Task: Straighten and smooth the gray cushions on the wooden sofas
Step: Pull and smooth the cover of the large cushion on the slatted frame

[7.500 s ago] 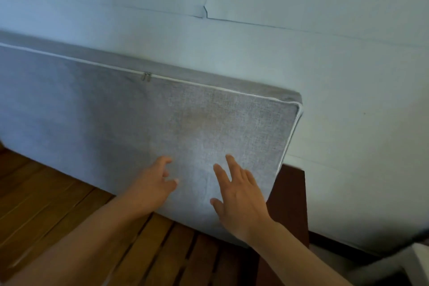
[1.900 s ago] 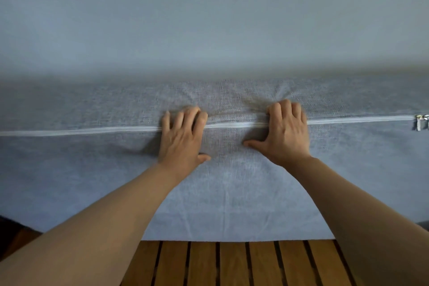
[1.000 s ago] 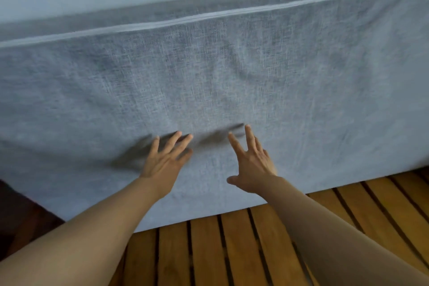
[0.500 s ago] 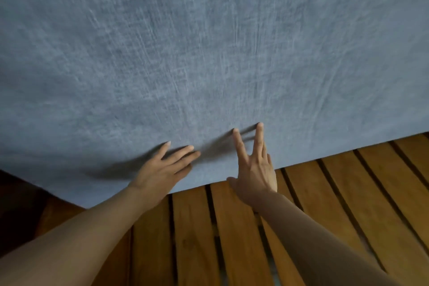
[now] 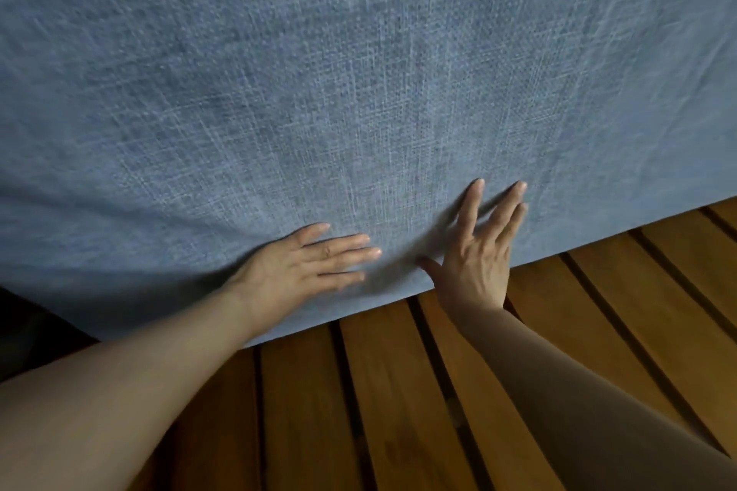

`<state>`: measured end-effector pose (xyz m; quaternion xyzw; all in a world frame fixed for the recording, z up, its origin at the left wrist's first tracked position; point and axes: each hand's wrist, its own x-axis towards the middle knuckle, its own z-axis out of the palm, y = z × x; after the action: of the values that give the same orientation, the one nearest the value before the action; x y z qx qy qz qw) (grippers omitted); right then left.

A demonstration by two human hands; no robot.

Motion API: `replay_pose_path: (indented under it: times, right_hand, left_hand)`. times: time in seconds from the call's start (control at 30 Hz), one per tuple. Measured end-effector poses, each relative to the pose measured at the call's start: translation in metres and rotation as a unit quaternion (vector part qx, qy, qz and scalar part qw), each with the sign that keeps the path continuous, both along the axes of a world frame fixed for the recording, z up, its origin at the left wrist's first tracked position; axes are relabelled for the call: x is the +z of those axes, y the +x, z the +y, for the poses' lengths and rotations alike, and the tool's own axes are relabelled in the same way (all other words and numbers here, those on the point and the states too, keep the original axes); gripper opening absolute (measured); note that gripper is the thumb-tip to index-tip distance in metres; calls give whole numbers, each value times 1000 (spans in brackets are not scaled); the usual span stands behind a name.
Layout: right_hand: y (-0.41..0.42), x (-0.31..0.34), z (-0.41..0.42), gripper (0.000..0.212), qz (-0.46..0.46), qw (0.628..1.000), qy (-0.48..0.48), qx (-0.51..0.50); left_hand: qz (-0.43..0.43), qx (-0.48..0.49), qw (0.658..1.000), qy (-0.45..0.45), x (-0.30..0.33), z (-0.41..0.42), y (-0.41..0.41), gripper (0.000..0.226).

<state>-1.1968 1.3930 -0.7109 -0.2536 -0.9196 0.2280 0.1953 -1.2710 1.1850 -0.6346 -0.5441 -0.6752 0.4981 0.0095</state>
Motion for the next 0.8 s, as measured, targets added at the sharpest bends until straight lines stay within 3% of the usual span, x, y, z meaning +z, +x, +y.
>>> replay_pose_path:
  times: [0.17, 0.33, 0.5, 0.6, 0.8]
  right_hand:
    - [-40, 3, 8, 133, -10, 1000, 17, -8]
    - [-44, -4, 21, 128, 35, 998, 51, 9]
    - [-16, 22, 42, 123, -68, 989, 46, 123]
    - [1, 42, 60, 119, -101, 981, 48, 156]
    - [9, 88, 144, 120, -122, 986, -74, 87]
  left_hand:
    - [31, 10, 999, -14, 2, 4, -38, 79]
    - [30, 50, 998, -31, 4, 13, -40, 87]
    - [40, 68, 996, -49, 24, 34, -19, 83]
    - [44, 63, 997, -12, 59, 76, -11, 79]
    - [53, 39, 997, 49, 109, 193, 0, 74]
